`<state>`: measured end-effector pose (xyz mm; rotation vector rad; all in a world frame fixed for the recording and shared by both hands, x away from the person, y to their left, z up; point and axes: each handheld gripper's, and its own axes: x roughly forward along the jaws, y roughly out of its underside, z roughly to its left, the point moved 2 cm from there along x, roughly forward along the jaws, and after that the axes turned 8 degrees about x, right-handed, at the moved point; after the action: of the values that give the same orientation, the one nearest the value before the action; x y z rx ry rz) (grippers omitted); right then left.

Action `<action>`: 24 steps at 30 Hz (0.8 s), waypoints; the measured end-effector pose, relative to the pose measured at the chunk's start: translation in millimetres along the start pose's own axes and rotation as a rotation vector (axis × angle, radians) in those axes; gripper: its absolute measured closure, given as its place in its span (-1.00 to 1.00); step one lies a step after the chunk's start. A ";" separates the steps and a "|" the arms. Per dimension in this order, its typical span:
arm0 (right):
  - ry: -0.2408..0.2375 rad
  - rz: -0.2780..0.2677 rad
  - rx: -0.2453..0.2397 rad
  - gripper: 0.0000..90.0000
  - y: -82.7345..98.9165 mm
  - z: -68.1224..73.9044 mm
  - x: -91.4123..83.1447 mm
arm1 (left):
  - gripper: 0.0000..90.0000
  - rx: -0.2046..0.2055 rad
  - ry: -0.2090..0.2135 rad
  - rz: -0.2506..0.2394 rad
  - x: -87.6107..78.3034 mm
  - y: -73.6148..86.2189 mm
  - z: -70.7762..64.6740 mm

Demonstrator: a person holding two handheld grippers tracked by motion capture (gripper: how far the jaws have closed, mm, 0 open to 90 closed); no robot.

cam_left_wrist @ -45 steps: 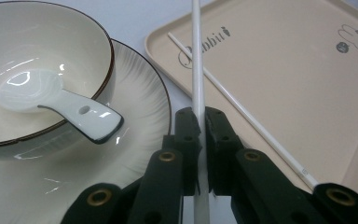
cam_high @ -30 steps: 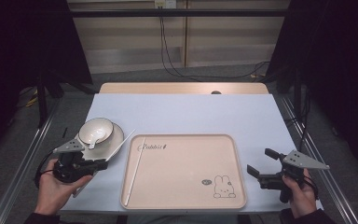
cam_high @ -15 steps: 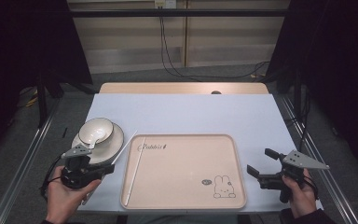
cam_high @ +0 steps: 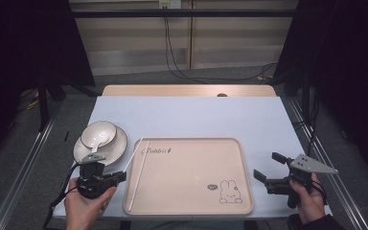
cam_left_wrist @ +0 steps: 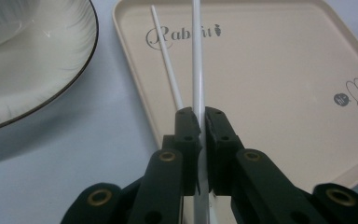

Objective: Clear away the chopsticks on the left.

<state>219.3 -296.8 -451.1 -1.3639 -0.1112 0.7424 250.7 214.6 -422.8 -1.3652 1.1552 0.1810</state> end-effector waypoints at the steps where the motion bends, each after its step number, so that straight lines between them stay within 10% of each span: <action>1: 0.000 0.000 0.000 -0.96 0.0 0.0 0.0 | 0.88 0.000 0.000 0.000 0.0 0.0 0.0; 7: -0.004 -0.001 0.000 -0.95 -0.1 0.4 0.3 | 0.88 -0.067 0.040 0.016 23.5 -7.8 -13.8; 24: -0.007 0.004 -0.004 -0.95 0.2 0.4 0.3 | 0.88 -0.139 -0.044 0.020 67.1 -10.7 -15.7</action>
<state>219.3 -296.3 -451.3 -1.3657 -0.1158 0.7508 282.1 165.1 -460.7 -1.4648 1.1370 0.3098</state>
